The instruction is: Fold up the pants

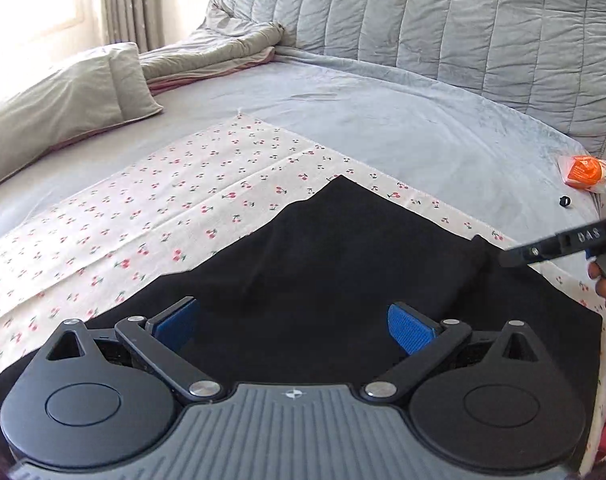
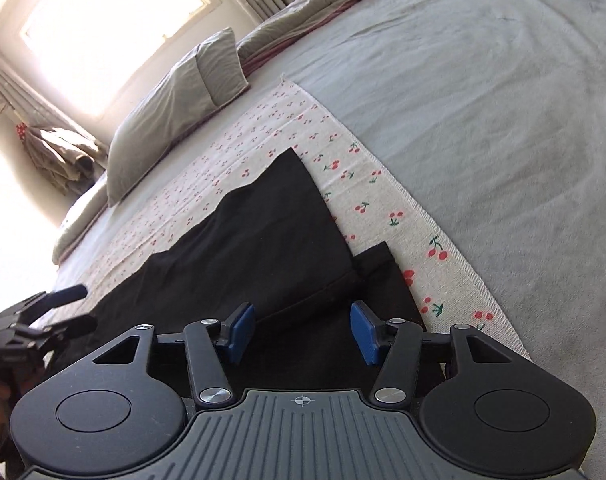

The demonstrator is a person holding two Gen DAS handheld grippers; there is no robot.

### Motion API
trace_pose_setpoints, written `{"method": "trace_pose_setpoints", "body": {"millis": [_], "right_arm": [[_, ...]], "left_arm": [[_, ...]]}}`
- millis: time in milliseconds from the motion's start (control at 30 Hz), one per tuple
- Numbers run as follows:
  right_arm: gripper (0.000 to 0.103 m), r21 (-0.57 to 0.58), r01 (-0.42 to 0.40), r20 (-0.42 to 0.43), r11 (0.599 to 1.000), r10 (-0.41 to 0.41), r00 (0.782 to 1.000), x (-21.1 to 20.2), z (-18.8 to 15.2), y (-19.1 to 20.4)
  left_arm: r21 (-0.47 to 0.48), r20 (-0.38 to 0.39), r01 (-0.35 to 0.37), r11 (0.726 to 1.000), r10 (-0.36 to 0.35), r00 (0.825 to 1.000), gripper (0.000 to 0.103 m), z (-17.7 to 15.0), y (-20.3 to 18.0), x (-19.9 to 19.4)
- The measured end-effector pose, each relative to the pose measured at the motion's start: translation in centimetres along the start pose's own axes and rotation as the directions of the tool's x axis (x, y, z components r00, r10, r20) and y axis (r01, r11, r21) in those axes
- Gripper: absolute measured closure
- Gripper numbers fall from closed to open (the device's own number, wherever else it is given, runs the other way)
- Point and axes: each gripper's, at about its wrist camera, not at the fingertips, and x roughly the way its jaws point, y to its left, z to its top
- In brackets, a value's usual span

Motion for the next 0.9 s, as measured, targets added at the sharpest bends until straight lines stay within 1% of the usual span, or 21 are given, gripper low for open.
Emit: {"method": "trace_pose_setpoints", "body": {"millis": [67,133,200,333,367,433,467,567,600,633,667,733,767,833,900], "right_arm": [[0.051,0.004,0.011,-0.004,1.000,-0.011,1.000,0.4,-0.2,-0.3],[0.055,-0.002,0.027,0.016,1.000,-0.027,0.999,0.5,-0.4,-0.6],[0.055,-0.011,0.031,0.039,0.999,-0.030,0.999,0.6,-0.5,-0.7],[0.058,-0.027,0.032,0.077,0.999,-0.030,0.997,1.1,-0.5,-0.9],[0.060,-0.030,0.034,0.084,0.999,-0.031,0.996,1.3,-0.6,-0.9],[0.064,-0.041,0.046,0.099,0.998,-0.042,0.994,1.5,-0.5,-0.8],[0.066,-0.045,0.054,0.105,0.998,-0.049,0.993,1.6,-0.5,-0.7],[0.070,-0.058,0.072,0.120,0.996,-0.064,0.991,1.9,-0.4,-0.6],[0.071,-0.061,0.076,0.124,0.995,-0.068,0.990,1.9,-0.4,-0.6],[0.072,-0.064,0.080,0.128,0.995,-0.072,0.989,2.0,-0.4,-0.5],[0.076,-0.065,0.087,0.131,0.994,-0.078,0.988,2.0,-0.3,-0.5],[0.087,-0.069,0.103,0.138,0.992,-0.093,0.986,1.9,-0.4,-0.6],[0.098,-0.069,0.104,0.142,0.992,-0.093,0.986,1.9,-0.4,-0.7],[0.099,-0.056,0.091,0.150,0.994,-0.081,0.985,1.5,-0.4,-0.8],[0.099,-0.065,0.089,0.178,0.994,-0.077,0.981,0.9,-0.3,-0.5]], "left_arm": [[0.022,-0.015,0.010,1.000,-0.009,1.000,0.003,1.8,0.6,3.3],[0.039,-0.022,0.021,0.999,-0.020,1.000,0.004,3.3,0.9,6.2],[0.035,-0.038,0.039,0.999,-0.038,0.999,0.006,4.3,1.2,8.7],[-0.001,-0.076,0.109,0.994,-0.109,0.991,0.018,6.7,1.7,13.8],[-0.009,-0.080,0.128,0.992,-0.129,0.988,0.019,7.0,1.7,14.6],[-0.020,-0.096,0.175,0.984,-0.176,0.980,0.026,7.8,1.5,16.4],[-0.018,-0.102,0.193,0.981,-0.194,0.976,0.027,8.0,1.3,17.1],[0.020,-0.088,0.220,0.975,-0.218,0.972,0.030,8.6,0.5,17.9],[0.028,-0.085,0.227,0.974,-0.224,0.971,0.037,8.8,0.4,17.9],[0.030,-0.082,0.230,0.973,-0.227,0.971,0.047,9.0,0.4,17.9],[0.028,-0.081,0.238,0.971,-0.235,0.969,0.055,9.1,0.3,17.9],[0.020,-0.083,0.267,0.964,-0.264,0.961,0.096,9.3,0.1,18.1],[0.023,-0.074,0.269,0.963,-0.266,0.961,0.097,9.3,0.0,17.9],[0.039,-0.026,0.263,0.964,-0.262,0.965,0.099,9.3,-0.2,17.1],[0.057,0.024,0.252,0.966,-0.254,0.967,0.100,9.7,-0.4,16.3]]}}
